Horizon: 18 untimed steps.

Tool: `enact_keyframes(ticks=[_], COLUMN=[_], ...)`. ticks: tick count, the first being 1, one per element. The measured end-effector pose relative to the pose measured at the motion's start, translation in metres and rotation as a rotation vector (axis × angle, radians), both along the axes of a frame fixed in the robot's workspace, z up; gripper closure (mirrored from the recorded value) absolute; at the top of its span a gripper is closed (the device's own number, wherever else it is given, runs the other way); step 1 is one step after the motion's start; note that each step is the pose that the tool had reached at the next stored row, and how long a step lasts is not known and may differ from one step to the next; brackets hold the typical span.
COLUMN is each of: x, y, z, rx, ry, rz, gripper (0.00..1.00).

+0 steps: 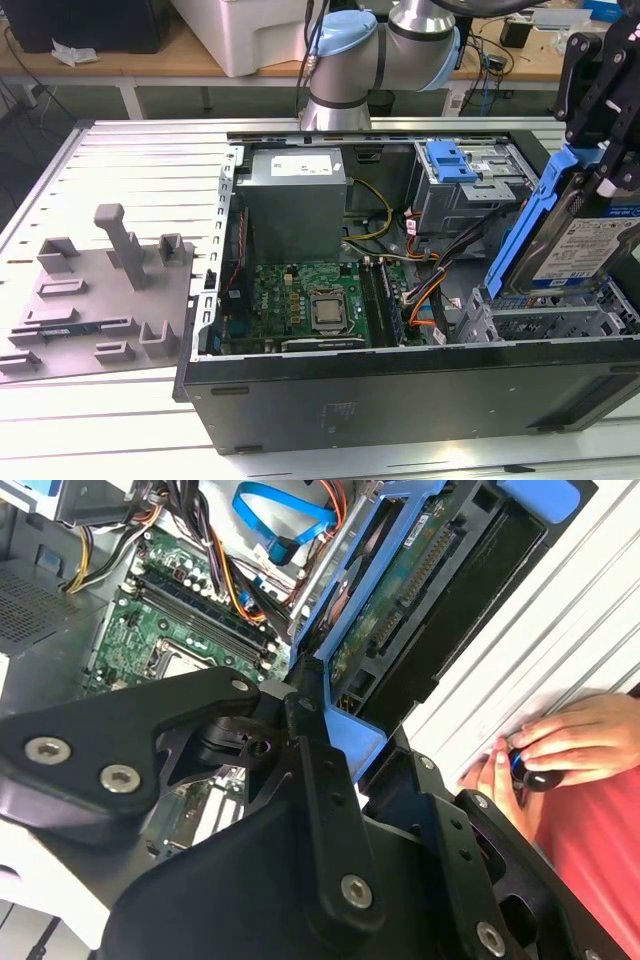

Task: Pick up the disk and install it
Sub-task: 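Insert the disk into the insertion slot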

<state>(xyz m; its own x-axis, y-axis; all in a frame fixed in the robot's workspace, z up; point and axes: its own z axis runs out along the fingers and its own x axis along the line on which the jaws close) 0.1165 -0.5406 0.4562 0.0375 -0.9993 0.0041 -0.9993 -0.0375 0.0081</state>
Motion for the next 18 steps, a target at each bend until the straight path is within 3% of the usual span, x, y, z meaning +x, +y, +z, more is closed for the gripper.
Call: enact_keyframes(ticks=[18], x=[0.0000], y=[-0.0007], z=[-0.0060], rx=[-0.0007], ry=[0.0000], rz=[0.003], gripper=[0.63])
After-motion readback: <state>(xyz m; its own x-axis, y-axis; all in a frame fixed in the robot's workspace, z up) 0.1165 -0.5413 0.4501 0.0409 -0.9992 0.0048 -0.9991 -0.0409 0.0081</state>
